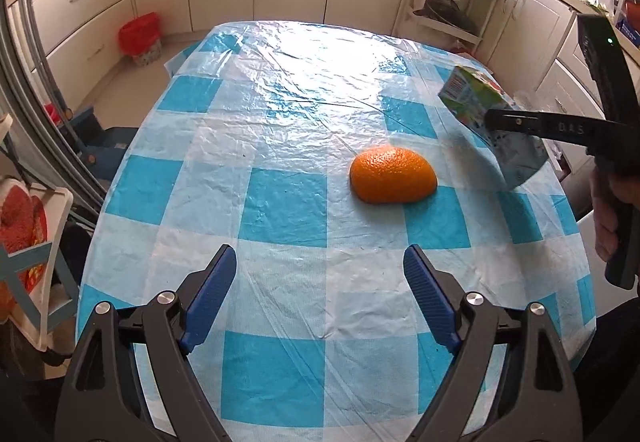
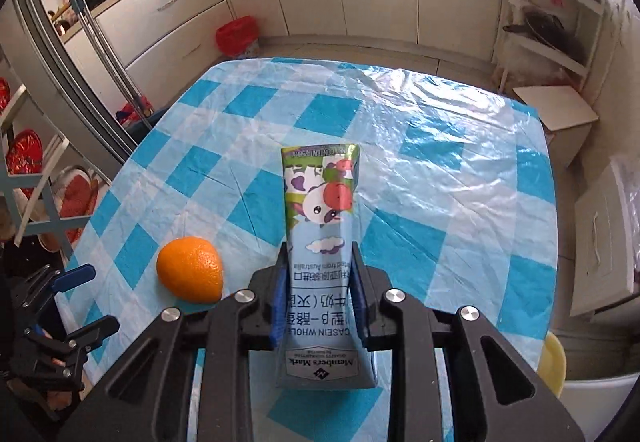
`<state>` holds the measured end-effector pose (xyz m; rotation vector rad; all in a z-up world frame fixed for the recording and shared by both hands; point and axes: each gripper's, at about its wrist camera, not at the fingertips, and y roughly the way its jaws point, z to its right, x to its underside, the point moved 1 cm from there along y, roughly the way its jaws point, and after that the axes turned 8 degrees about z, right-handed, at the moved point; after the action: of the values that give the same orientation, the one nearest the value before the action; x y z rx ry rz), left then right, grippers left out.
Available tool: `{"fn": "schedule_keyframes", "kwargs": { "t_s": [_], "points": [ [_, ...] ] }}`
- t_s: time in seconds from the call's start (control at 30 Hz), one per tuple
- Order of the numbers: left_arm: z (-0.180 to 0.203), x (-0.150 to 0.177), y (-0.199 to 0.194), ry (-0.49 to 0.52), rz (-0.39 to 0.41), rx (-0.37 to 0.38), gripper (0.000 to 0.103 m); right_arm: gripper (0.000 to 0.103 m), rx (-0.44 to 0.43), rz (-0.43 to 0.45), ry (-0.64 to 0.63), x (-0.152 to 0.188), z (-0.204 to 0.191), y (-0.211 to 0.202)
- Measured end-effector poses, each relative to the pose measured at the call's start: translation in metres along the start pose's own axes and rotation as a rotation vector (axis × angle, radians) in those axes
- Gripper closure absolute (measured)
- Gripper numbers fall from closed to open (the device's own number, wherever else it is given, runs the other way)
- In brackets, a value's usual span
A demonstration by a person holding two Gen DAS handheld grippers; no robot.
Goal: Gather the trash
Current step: 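Grasp the milk carton with the right tool while the left tool grasps the orange, then carry the milk carton over the yellow bin and open the right tool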
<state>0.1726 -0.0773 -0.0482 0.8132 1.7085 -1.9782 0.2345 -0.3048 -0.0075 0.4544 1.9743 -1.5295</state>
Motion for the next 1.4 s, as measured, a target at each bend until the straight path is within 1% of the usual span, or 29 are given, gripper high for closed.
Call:
{"fn": "schedule_keyframes", "kwargs": {
  "t_s": [0.07,0.17,0.2,0.27,0.37,0.43,0.53,0.6,0.63,0.67,0.73,0.77,0.8,0.83,0.93,1.13,1.4],
  "points": [
    [0.002,-0.006,0.004,0.027,-0.003,0.003,0.021,0.075,-0.025,-0.003,0.037,0.004,0.008,-0.007],
    [0.008,-0.014,0.017,0.090,-0.013,0.009,0.021,0.075,-0.042,-0.015,0.056,0.009,0.013,-0.010],
    [0.010,-0.017,0.021,0.109,-0.016,0.017,0.021,0.075,-0.042,-0.019,0.057,0.011,0.014,-0.010],
    [0.020,-0.020,0.029,0.156,-0.026,0.056,0.021,0.075,-0.041,-0.026,0.059,0.013,0.015,-0.010],
    [0.037,-0.027,0.036,0.248,-0.001,0.077,0.021,0.075,-0.045,-0.032,0.062,0.014,0.018,-0.009],
    [0.044,-0.032,0.044,0.289,0.003,0.086,0.021,0.075,-0.046,-0.038,0.061,0.015,0.016,-0.007],
    [0.049,-0.039,0.060,0.312,-0.008,0.090,0.021,0.075,-0.048,-0.040,0.057,0.017,0.018,-0.008],
    [0.049,-0.042,0.069,0.300,-0.021,0.104,0.022,0.075,-0.053,-0.042,0.058,0.018,0.018,-0.006],
    [0.049,-0.044,0.072,0.289,-0.029,0.114,0.023,0.075,-0.050,-0.046,0.057,0.018,0.019,-0.005],
    [0.049,-0.045,0.075,0.276,-0.030,0.122,0.030,0.075,-0.051,-0.049,0.056,0.019,0.019,-0.004],
    [0.051,-0.047,0.075,0.273,-0.020,0.127,0.054,0.075,-0.055,-0.056,0.054,0.020,0.018,-0.001],
    [0.051,-0.049,0.075,0.269,-0.021,0.130,0.061,0.075,-0.053,-0.057,0.047,0.020,0.017,0.000],
    [0.050,-0.051,0.075,0.258,-0.021,0.133,0.075,0.074,-0.052,-0.059,0.044,0.020,0.016,0.000],
    [0.049,-0.052,0.075,0.239,-0.023,0.136,0.081,0.074,-0.048,-0.059,0.038,0.020,0.015,0.001],
    [0.044,-0.051,0.071,0.198,-0.014,0.141,0.087,0.074,-0.046,-0.060,0.027,0.019,0.012,0.002],
    [0.035,-0.042,0.045,0.108,0.002,0.161,0.088,0.075,-0.055,-0.051,0.010,0.020,0.005,-0.003],
    [0.030,-0.002,0.007,-0.001,0.012,0.168,0.088,0.075,-0.072,-0.030,0.004,0.031,-0.005,-0.019]
  ]
}}
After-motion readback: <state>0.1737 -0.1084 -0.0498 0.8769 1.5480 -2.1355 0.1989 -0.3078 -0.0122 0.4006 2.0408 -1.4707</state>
